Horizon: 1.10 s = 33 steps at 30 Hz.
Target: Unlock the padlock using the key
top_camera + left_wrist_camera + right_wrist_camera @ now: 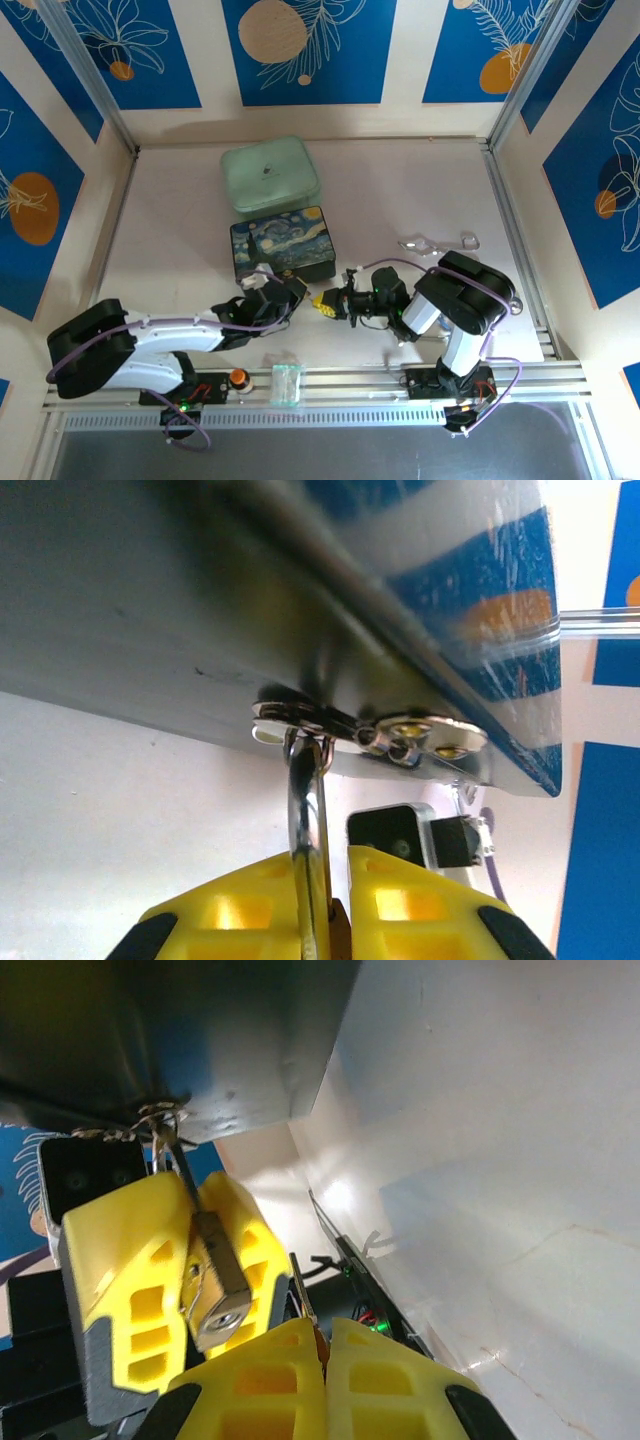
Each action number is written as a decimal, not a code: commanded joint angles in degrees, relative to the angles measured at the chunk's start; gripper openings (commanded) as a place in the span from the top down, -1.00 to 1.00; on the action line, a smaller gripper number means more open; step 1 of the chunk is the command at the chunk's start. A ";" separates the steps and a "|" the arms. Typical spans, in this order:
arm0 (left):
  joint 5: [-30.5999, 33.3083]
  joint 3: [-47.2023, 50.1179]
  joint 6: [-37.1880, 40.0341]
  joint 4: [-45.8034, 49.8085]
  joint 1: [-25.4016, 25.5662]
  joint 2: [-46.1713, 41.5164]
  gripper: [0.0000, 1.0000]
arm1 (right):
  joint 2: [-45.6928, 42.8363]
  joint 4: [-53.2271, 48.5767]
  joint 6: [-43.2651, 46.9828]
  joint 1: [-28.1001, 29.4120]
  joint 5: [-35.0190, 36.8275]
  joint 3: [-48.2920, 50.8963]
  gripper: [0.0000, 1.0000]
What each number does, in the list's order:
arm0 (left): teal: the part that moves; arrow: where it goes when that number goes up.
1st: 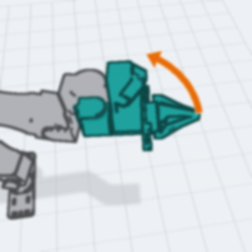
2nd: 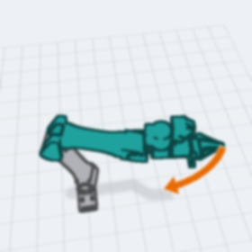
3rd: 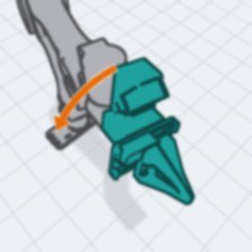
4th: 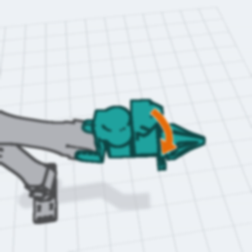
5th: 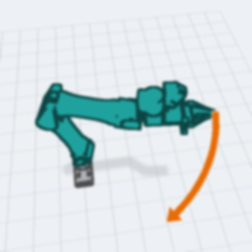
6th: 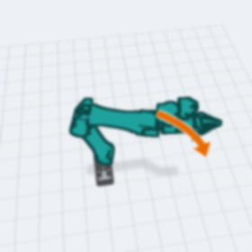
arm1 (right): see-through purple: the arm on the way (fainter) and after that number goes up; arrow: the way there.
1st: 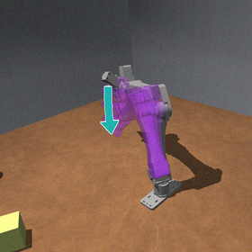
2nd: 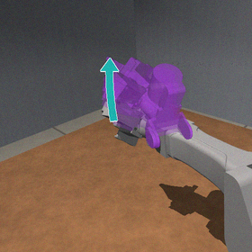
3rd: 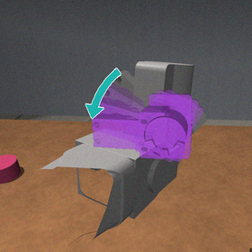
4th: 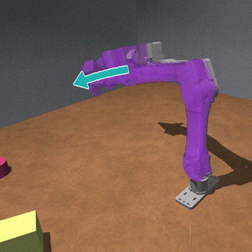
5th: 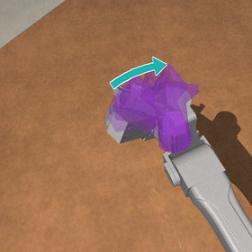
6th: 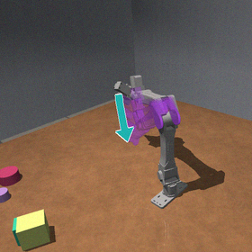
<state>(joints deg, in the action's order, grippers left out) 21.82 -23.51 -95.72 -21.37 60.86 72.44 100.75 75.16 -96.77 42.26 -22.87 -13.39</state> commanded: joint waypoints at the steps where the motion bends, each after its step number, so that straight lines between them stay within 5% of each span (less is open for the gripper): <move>1: 2.29 -0.58 -0.27 -1.48 -0.23 -2.43 1.00 | -0.49 4.87 -0.80 0.15 0.91 0.28 1.00; 33: 2.72 0.05 -0.95 -2.36 -0.39 -1.11 1.00 | -3.56 5.16 -0.35 0.37 2.51 1.71 1.00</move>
<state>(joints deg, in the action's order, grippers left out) 23.86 -23.14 -96.18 -21.39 60.75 71.37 98.76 79.00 -97.58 42.78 -20.97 -11.70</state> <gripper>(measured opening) 0.130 0.053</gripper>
